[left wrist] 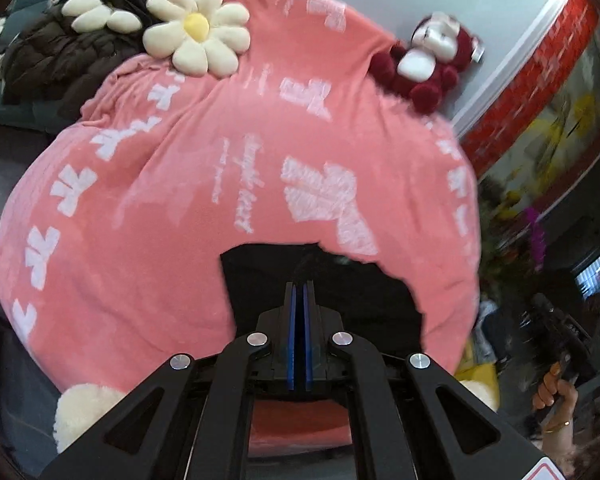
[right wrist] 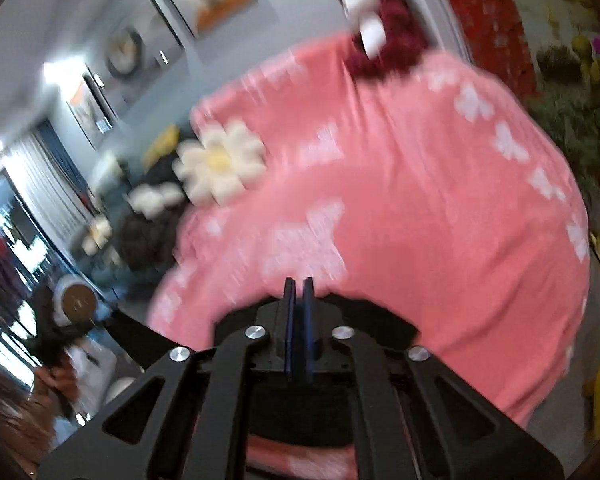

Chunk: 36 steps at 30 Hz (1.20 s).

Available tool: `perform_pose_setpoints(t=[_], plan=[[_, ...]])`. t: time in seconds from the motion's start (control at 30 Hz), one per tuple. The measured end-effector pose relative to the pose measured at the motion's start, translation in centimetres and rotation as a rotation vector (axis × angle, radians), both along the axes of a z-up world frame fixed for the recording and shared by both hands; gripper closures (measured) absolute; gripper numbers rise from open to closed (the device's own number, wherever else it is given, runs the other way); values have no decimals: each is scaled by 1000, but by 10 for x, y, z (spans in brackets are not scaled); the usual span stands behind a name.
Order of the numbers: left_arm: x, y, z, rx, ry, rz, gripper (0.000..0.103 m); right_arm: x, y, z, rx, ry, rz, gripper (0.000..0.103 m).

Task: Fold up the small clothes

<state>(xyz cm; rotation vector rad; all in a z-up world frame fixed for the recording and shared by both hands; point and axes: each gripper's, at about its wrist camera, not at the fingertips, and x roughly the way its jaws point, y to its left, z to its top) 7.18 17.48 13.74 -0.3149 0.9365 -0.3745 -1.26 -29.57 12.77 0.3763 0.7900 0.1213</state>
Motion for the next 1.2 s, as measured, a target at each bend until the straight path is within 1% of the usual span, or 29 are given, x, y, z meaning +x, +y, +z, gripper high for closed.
perform_pose_setpoints(t=[0.07, 0.1, 0.17, 0.2, 0.23, 0.27, 0.3, 0.33, 0.37, 0.4, 0.43, 0.5, 0.57, 0.6, 0.63, 0.67, 0.7, 0.73, 0.77, 0.8, 0.87, 0.9, 0.93, 0.97, 1.03, 1.07, 1.13, 1.17, 1.2], plan=[[5, -5, -17, 16, 35, 12, 102, 11, 17, -37, -43, 136, 39, 96], [6, -8, -24, 31, 44, 15, 102, 12, 32, -56, -91, 197, 68, 96], [3, -10, -27, 58, 37, 18, 102, 8, 57, -83, -119, 265, 139, 95], [2, -11, -26, 57, 33, 16, 102, 7, 70, -96, -124, 298, 173, 92], [1, -10, -26, 56, 30, 15, 102, 7, 81, -106, -123, 322, 205, 87], [1, -10, -26, 58, 29, 13, 102, 7, 96, -116, -127, 345, 243, 76], [1, -9, -27, 59, 32, 13, 102, 7, 106, -119, -130, 349, 267, 69], [1, -8, -28, 58, 38, 15, 102, 6, 120, -123, -108, 349, 309, 56], [0, -7, -29, 56, 42, 20, 102, 3, 130, -124, -84, 350, 343, 51], [0, -6, -30, 55, 46, 25, 102, 4, 146, -127, -59, 354, 394, 50], [0, -4, -32, 55, 51, 30, 102, 4, 158, -130, -63, 353, 426, 50], [-2, -2, -33, 54, 54, 39, 102, 7, 181, -136, -121, 338, 466, 49], [-4, -1, -34, 54, 56, 42, 102, 13, 193, -144, -155, 343, 484, 42], [-4, 0, -35, 60, 57, 42, 102, 17, 199, -154, -173, 360, 490, 42], [-5, 0, -36, 62, 59, 42, 102, 19, 202, -162, -187, 376, 489, 55], [-5, 0, -37, 64, 62, 43, 102, 23, 200, -172, -204, 412, 475, 91], [-6, 1, -39, 66, 68, 43, 102, 23, 193, -173, -193, 430, 456, 98], [-7, 1, -39, 68, 74, 46, 102, 23, 179, -167, -138, 418, 418, 98], [-8, 3, -40, 69, 80, 49, 102, 19, 163, -152, -66, 395, 385, 98], [-10, 5, -40, 69, 84, 49, 102, 15, 150, -139, -22, 378, 366, 98], [-18, 11, -36, 68, 94, 46, 102, -2, 119, -98, 85, 307, 344, 98], [-23, 15, -32, 61, 100, 42, 102, -15, 102, -70, 146, 245, 345, 98], [-28, 17, -28, 52, 104, 43, 102, -26, 88, -42, 173, 192, 340, 98], [-32, 17, -24, 39, 102, 41, 102, -34, 75, -16, 177, 146, 328, 98], [-33, 17, -13, 40, 78, 51, 102, -41, 54, 21, 190, 68, 293, 98], [-32, 16, -11, 42, 65, 56, 102, -38, 45, 36, 192, 30, 263, 98], [-17, 8, -8, 51, 43, 58, 102, -21, 35, 41, 150, -2, 212, 98], [-9, 3, -11, 66, 42, 57, 102, -10, 29, 36, 111, -2, 191, 98], [2, -5, -16, 83, 35, 48, 102, 11, 23, 22, 65, 15, 158, 98]])
